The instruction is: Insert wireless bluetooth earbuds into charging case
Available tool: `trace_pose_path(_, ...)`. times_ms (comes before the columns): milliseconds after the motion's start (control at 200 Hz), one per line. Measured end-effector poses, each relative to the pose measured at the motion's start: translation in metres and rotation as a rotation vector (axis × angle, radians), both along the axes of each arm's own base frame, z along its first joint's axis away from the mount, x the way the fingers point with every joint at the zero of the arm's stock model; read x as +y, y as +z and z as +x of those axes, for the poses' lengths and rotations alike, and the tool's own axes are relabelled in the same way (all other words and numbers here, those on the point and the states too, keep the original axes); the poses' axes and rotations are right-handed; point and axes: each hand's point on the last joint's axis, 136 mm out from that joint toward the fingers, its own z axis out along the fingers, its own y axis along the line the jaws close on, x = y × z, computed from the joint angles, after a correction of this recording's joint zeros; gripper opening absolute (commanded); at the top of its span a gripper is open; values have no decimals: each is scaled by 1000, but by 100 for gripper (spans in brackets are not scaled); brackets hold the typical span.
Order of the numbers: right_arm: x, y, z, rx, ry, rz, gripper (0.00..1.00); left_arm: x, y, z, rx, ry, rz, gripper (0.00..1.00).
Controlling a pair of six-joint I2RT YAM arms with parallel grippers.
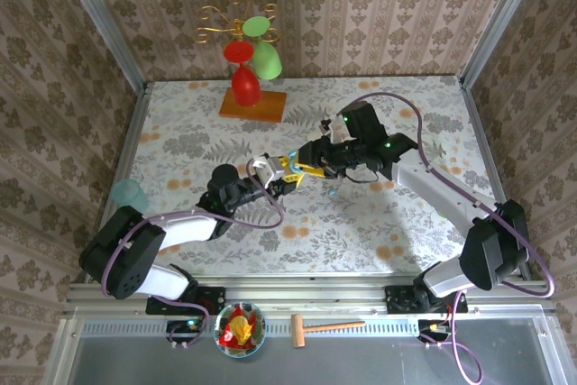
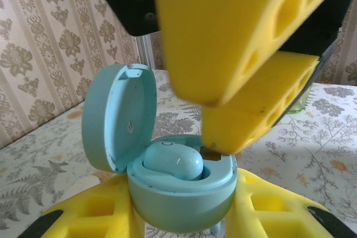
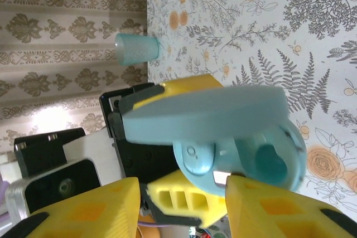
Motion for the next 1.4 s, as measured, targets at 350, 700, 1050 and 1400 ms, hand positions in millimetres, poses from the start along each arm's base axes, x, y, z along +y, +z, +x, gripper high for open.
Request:
trace_pose_path(350, -55, 21, -7, -204, -136, -57, 56, 34, 19, 19, -33, 108, -37, 32)
trace_pose_path(700, -103, -109, 16, -52, -204, -473, 44, 53, 48, 4, -84, 134, -58, 32)
trace_pose_path(1050, -100, -188, 18, 170, -324, -452, 35, 57, 49, -2, -71, 135, -42, 32)
trace_pose_path(1400, -88, -205, 33, 203, -400, -354, 35, 56, 43, -1, -52, 138, -23, 32)
